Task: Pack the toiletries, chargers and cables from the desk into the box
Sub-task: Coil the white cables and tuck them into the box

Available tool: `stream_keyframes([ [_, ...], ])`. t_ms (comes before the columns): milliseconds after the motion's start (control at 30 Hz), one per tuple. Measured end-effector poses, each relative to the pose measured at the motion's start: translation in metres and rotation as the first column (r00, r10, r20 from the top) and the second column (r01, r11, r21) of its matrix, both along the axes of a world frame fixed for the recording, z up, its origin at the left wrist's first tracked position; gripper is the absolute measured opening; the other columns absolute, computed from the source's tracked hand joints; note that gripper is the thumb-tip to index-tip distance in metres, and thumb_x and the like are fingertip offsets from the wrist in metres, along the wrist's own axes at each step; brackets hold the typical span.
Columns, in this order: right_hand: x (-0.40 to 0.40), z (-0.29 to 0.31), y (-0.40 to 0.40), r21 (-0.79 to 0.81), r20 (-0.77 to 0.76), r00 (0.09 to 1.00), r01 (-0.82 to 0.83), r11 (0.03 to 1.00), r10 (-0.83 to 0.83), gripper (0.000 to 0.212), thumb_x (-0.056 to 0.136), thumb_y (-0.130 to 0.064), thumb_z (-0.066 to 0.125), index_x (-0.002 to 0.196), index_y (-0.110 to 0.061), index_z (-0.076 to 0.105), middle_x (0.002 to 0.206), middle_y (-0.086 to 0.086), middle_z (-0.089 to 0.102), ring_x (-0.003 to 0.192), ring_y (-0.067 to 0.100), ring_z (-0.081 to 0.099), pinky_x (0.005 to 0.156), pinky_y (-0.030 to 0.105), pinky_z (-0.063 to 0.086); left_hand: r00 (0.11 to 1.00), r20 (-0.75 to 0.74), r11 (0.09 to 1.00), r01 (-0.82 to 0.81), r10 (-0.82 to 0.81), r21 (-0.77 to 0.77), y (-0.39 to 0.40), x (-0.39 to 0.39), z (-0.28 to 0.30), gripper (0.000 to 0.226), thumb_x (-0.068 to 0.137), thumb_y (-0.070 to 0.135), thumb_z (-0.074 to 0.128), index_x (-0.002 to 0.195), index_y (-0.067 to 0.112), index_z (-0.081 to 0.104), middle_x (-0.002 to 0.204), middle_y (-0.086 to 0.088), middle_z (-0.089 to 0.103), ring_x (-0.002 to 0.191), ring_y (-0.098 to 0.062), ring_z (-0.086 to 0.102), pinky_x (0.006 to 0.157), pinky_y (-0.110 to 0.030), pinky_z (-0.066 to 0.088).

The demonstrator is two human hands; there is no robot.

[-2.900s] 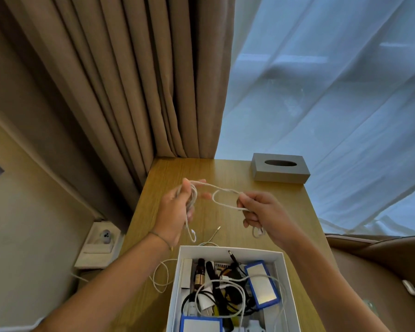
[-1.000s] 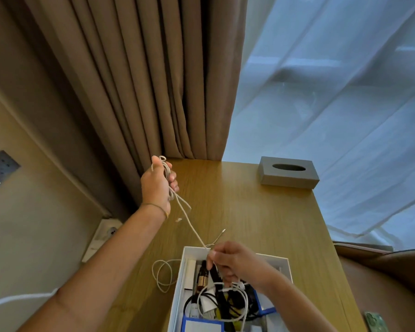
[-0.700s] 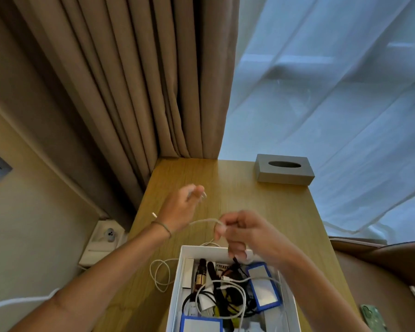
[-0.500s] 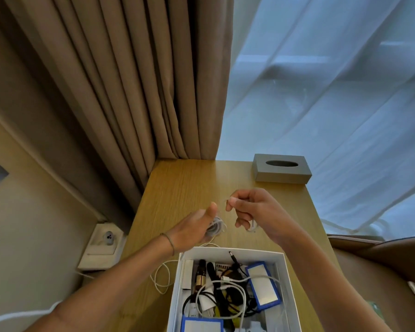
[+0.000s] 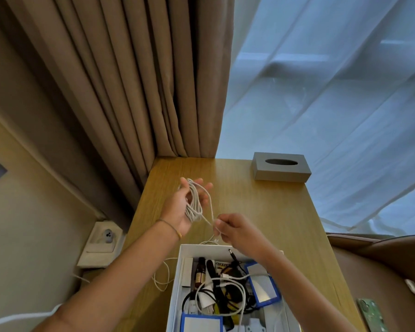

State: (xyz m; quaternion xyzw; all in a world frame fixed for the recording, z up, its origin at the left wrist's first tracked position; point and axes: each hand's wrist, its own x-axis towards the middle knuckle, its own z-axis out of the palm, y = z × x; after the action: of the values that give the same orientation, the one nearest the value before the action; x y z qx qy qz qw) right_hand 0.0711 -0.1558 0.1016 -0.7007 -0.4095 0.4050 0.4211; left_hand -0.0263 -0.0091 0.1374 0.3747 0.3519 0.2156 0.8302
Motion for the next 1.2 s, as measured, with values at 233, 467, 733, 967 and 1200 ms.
stream_keyframes([
  [233, -0.021, -0.014, -0.004, 0.234, -0.014, 0.98, 0.194, 0.953, -0.196, 0.02, 0.102, -0.038, 0.052, 0.121, -0.043, 0.051, 0.053, -0.013, 0.044, 0.048, 0.002, 0.036, 0.047, 0.017, 0.032, 0.988, 0.077, 0.982, -0.123, 0.136, -0.146, 0.013, -0.001, 0.006, 0.041, 0.104, 0.045, 0.039, 0.091, 0.01, 0.058, 0.066, -0.005, 0.062, 0.061, -0.021, 0.065, 0.071, -0.041, 0.058],
  [467, -0.023, -0.008, 0.005, 0.224, 0.267, 0.936, 0.171, 0.959, -0.229, 0.037, 0.099, -0.046, 0.053, 0.135, -0.036, 0.05, 0.066, -0.007, 0.053, 0.058, 0.004, 0.047, 0.058, 0.026, 0.044, 0.973, 0.093, 0.97, -0.196, 0.211, -0.145, 0.011, 0.006, 0.013, 0.037, 0.103, 0.044, 0.043, 0.088, 0.012, 0.052, 0.059, 0.0, 0.047, 0.047, -0.011, 0.042, 0.045, -0.022, 0.04],
  [733, -0.042, -0.001, 0.003, 0.048, 0.049, 0.992, 0.11, 0.993, -0.112, 0.032, 0.105, -0.033, 0.046, 0.084, -0.017, 0.065, 0.082, -0.004, 0.065, 0.079, 0.015, 0.061, 0.083, 0.036, 0.05, 0.941, -0.073, 0.755, -0.216, 0.33, 0.619, 0.007, 0.012, -0.002, 0.016, 0.103, 0.028, 0.052, 0.087, 0.023, 0.052, 0.069, 0.002, 0.05, 0.053, -0.008, 0.046, 0.051, -0.027, 0.045],
  [967, -0.022, 0.025, -0.004, 0.0, -0.03, 0.99, 0.141, 0.99, -0.141, 0.029, 0.103, -0.03, 0.052, 0.08, -0.02, 0.065, 0.05, -0.009, 0.051, 0.048, 0.01, 0.051, 0.058, 0.036, 0.049, 0.938, -0.331, 0.133, 0.317, 0.101, 0.939, 0.008, 0.001, -0.027, 0.039, 0.098, 0.056, 0.043, 0.087, 0.021, 0.054, 0.062, 0.004, 0.054, 0.049, -0.013, 0.048, 0.045, -0.035, 0.037],
  [1200, 0.0, 0.028, -0.009, 0.245, 0.085, 0.919, 0.354, 0.902, -0.384, 0.015, 0.088, -0.024, 0.075, 0.073, -0.023, 0.074, 0.057, -0.003, 0.071, 0.046, 0.002, 0.061, 0.049, 0.013, 0.043, 0.831, -0.441, 0.16, 0.513, -0.338, 0.844, -0.019, -0.004, -0.034, 0.057, 0.08, 0.086, 0.015, 0.085, 0.052, 0.061, 0.063, 0.015, 0.058, 0.051, -0.001, 0.049, 0.047, -0.022, 0.033],
])
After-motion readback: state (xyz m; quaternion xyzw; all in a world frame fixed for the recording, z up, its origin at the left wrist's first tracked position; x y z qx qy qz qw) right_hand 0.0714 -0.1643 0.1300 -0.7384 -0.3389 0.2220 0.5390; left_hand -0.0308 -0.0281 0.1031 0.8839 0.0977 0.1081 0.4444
